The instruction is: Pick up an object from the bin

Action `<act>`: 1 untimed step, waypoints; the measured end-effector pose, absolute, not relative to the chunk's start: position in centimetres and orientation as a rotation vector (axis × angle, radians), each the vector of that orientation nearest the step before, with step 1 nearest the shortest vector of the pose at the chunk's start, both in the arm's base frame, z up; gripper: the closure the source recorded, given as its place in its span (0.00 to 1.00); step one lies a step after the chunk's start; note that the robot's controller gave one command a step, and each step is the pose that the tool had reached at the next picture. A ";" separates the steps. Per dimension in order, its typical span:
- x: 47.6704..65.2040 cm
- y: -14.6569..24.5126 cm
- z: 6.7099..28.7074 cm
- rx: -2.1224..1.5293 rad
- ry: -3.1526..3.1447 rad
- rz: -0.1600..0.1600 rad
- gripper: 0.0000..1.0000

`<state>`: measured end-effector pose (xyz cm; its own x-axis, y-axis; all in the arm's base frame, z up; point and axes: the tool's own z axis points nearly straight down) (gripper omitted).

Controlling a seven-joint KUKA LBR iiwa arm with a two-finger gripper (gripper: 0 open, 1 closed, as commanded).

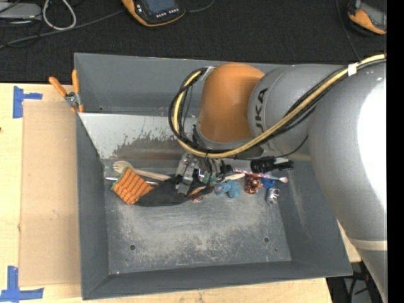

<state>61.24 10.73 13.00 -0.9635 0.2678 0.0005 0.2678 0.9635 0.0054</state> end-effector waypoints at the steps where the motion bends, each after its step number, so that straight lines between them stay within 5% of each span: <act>1: 61.5 11.0 18.5 0.270 3.129 0.006 1.00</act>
Offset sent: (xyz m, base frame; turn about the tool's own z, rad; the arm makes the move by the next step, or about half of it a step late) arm -0.0061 0.0015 -0.0311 0.1003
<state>61.48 10.98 18.50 -0.9853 0.1710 -0.0010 0.1710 0.9853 0.0038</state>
